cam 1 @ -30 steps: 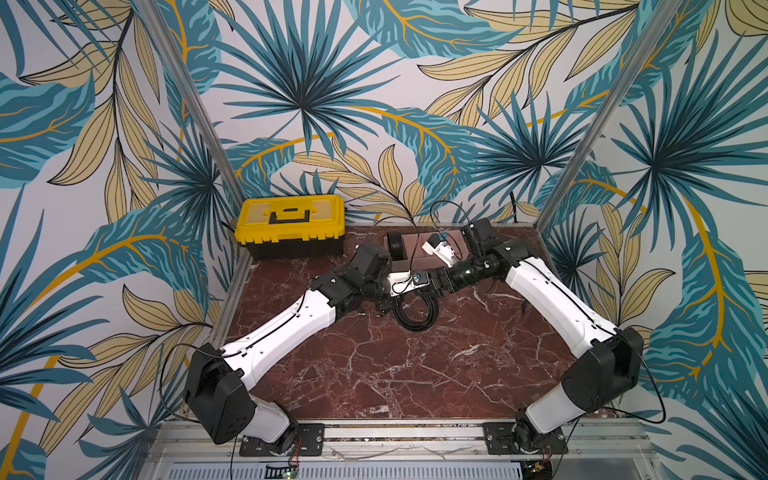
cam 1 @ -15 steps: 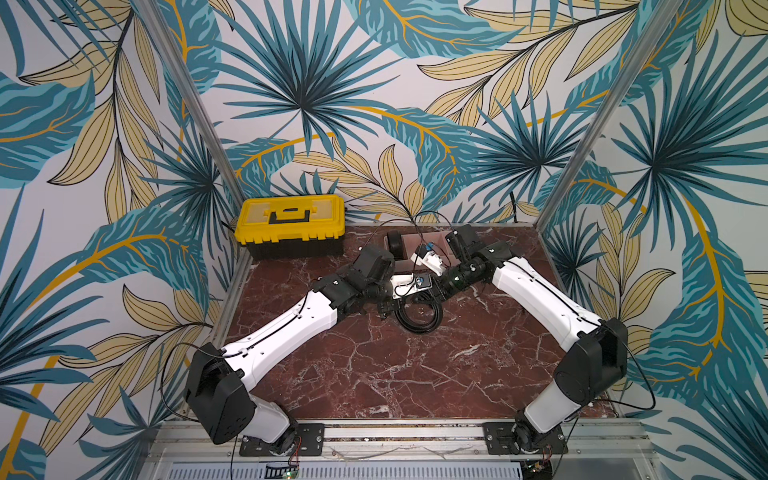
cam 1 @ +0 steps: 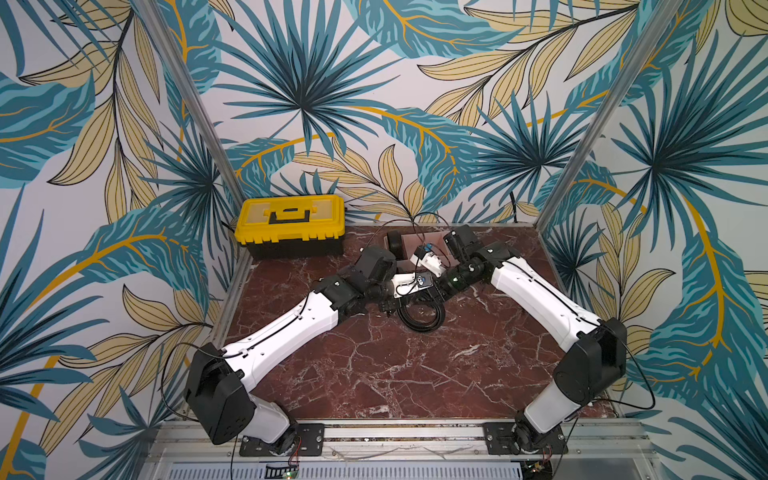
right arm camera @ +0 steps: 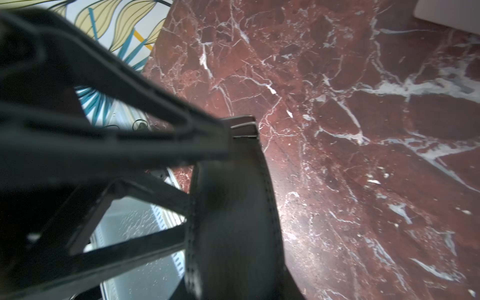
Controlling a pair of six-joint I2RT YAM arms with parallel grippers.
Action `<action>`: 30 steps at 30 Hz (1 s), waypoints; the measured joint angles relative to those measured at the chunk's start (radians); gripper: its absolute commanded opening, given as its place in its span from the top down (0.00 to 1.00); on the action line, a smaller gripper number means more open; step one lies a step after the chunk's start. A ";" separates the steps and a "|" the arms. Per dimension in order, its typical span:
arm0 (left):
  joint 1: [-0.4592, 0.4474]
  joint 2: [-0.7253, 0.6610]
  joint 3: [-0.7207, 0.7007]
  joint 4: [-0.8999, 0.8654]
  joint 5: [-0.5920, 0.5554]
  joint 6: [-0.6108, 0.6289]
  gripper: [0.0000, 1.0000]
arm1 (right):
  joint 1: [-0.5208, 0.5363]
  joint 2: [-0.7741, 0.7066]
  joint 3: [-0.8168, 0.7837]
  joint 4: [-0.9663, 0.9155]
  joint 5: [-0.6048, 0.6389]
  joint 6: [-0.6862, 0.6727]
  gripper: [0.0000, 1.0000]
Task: Place the belts into the storage roll
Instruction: Pick up the belt from the center of the board, then place the belt in the container.
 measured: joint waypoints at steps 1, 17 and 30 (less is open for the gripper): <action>0.000 0.000 0.000 0.005 -0.018 0.003 0.31 | 0.000 -0.002 0.001 0.005 0.016 0.002 1.00; 0.166 -0.140 -0.014 0.106 -0.277 -0.227 0.20 | -0.007 0.100 0.226 0.222 0.626 0.042 1.00; 0.167 -0.232 -0.136 0.075 -0.290 -0.356 0.22 | -0.013 0.592 0.697 0.227 0.943 0.168 1.00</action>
